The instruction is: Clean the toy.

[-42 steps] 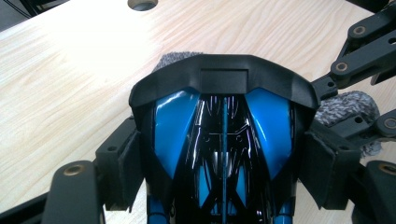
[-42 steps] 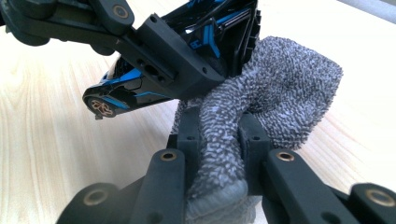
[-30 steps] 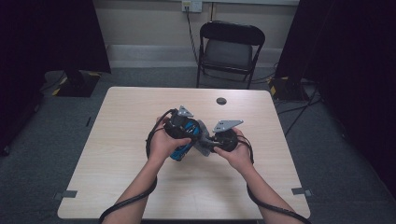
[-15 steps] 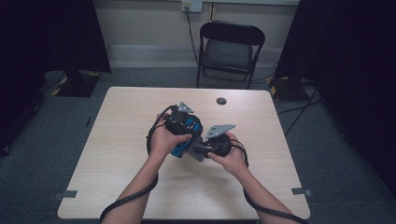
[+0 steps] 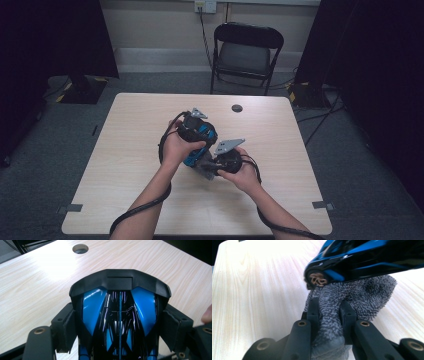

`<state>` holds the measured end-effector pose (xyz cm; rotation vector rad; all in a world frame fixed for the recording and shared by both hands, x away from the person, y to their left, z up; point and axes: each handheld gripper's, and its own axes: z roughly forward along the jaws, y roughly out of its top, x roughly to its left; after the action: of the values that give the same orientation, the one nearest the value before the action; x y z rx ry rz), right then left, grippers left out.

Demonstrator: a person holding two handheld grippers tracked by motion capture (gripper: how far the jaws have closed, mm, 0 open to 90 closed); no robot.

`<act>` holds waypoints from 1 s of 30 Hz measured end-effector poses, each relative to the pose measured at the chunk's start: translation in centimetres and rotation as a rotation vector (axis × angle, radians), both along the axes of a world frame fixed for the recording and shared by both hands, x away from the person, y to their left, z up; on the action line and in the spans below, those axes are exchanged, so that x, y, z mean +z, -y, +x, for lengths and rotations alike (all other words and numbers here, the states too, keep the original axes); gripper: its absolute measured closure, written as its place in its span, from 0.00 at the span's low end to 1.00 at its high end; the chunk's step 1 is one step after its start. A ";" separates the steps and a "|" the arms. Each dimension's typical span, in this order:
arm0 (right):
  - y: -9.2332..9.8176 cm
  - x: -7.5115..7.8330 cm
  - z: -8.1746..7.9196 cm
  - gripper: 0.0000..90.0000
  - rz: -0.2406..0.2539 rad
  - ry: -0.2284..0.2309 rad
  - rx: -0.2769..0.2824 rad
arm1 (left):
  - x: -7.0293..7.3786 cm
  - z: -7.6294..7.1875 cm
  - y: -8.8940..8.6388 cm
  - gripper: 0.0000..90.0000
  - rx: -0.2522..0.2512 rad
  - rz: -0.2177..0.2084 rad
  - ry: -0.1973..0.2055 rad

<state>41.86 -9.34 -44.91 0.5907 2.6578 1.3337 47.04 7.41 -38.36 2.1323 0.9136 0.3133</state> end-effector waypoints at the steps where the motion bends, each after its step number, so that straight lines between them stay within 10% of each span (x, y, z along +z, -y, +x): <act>1: 0.0 0.0 0.0 0.83 0.000 0.000 0.000 | 0.0 0.0 0.0 0.28 0.000 0.000 0.000; 30: -0.4 -0.4 -1.3 0.83 -0.046 0.012 0.107 | 0.8 1.6 -3.1 0.28 0.105 -0.003 0.012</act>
<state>40.52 -8.95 -45.30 0.4393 2.7372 1.2934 48.60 10.47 -37.60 2.0813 1.0203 0.3765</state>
